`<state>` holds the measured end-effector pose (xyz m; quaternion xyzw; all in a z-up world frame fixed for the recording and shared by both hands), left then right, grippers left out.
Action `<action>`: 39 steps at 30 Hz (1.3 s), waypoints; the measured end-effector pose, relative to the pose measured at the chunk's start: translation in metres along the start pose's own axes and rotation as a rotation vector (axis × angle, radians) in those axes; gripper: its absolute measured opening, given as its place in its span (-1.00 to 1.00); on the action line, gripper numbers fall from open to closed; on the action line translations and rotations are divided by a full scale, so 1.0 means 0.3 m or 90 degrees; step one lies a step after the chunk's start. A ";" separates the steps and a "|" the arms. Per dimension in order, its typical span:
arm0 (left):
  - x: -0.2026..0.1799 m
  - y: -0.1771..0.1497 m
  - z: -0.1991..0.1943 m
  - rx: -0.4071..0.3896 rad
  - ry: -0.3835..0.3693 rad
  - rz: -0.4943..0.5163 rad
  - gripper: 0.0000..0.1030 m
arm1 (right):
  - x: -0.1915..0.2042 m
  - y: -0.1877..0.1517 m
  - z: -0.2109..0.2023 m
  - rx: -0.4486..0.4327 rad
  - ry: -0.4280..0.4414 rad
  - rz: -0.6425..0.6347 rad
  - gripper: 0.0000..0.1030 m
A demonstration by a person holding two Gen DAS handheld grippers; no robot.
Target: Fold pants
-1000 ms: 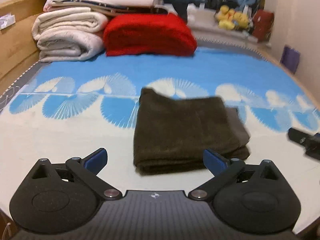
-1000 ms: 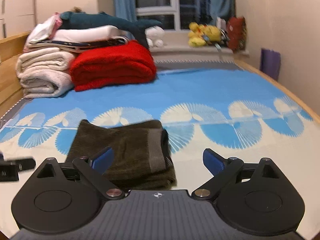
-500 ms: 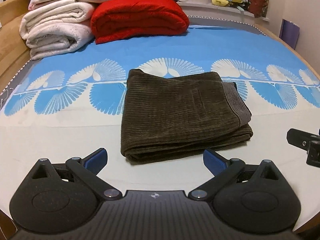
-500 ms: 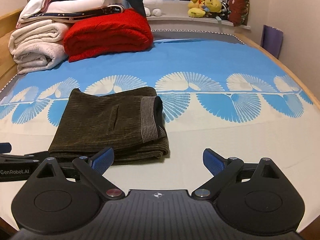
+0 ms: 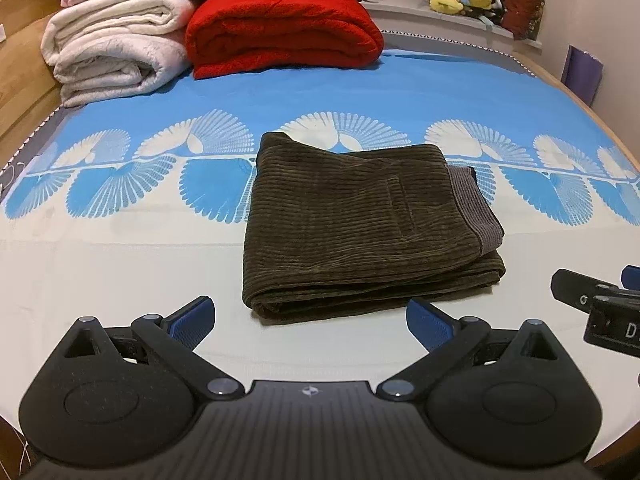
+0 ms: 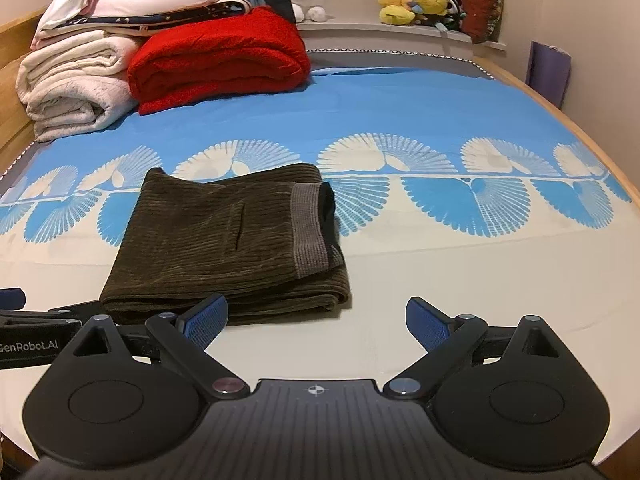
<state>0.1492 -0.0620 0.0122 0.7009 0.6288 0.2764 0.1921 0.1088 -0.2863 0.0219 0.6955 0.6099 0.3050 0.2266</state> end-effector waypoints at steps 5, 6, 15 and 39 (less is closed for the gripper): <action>0.013 -0.003 -0.004 0.001 0.001 -0.006 0.98 | 0.020 -0.002 0.007 0.000 0.001 -0.002 0.86; 0.016 -0.004 -0.005 0.001 0.000 -0.008 0.98 | 0.023 -0.004 0.008 0.001 0.002 -0.002 0.86; 0.025 -0.006 -0.009 0.003 0.001 -0.012 0.98 | 0.029 -0.008 0.011 0.003 0.004 -0.006 0.86; 0.004 -0.006 -0.009 -0.004 0.000 -0.003 0.98 | 0.031 -0.011 0.012 0.005 0.004 -0.005 0.86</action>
Point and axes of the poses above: each gripper's, at about its wrist camera, not at the fingertips, and z roughly the way its jaws point, x to its left, y to its top, the point moved 4 cm from there along z, roughly the way its jaws point, and after that the axes turned 7 degrees about z, right-handed, at the moved point
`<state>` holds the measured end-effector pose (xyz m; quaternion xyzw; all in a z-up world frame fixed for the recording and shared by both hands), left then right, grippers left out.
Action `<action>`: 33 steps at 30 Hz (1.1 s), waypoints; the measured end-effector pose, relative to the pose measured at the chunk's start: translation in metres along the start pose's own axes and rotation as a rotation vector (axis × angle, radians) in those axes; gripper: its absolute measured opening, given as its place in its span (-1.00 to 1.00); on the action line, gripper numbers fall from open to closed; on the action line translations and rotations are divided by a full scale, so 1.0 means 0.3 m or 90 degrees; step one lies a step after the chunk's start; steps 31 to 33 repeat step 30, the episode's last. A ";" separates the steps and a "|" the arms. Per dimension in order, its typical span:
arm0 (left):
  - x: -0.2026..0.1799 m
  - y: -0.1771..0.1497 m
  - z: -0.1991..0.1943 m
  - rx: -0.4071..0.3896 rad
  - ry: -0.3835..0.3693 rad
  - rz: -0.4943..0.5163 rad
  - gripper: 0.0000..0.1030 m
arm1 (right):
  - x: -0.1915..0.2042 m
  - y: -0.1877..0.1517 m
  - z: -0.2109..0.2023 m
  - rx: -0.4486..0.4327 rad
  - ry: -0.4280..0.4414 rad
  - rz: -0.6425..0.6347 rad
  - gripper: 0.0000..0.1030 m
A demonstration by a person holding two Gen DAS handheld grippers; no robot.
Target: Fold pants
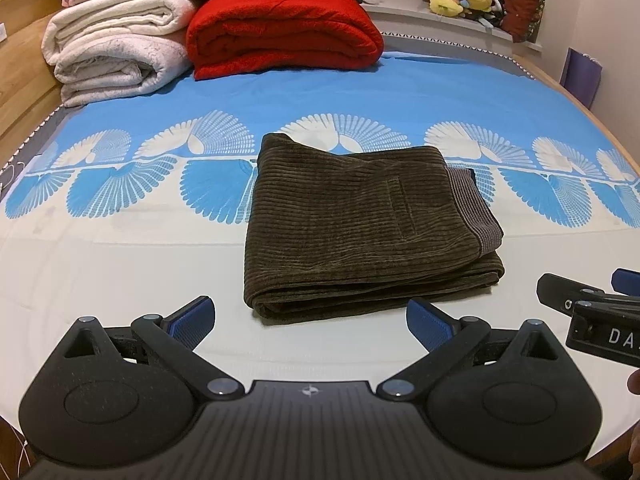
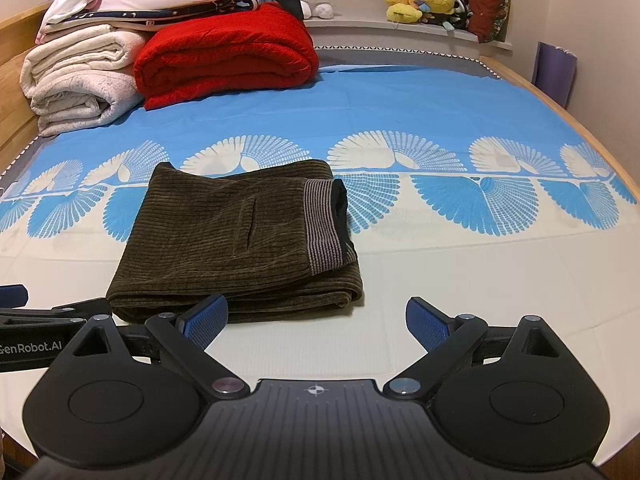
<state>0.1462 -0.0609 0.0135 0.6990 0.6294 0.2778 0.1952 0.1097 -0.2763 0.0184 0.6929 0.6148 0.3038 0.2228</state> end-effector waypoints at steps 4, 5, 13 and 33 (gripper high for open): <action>-0.002 -0.002 0.000 0.000 0.001 0.000 0.98 | -0.003 -0.001 0.001 0.000 0.002 -0.001 0.86; -0.002 -0.002 -0.001 0.000 0.001 0.000 0.98 | -0.004 -0.001 0.002 0.001 0.002 -0.001 0.86; -0.003 -0.001 -0.003 -0.004 0.000 0.001 0.98 | -0.001 -0.002 0.002 0.001 0.002 0.000 0.86; -0.015 -0.002 -0.009 -0.011 -0.003 0.014 0.98 | -0.005 -0.002 0.002 0.002 0.005 -0.002 0.86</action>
Point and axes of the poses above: each gripper's, at about its wrist camera, not at the fingertips, and z roughly the way its jaws point, x to its left, y to its top, the point moved 4 cm from there along z, roughly the way its jaws point, and after that the axes turned 7 degrees about z, right-handed, at the moved point
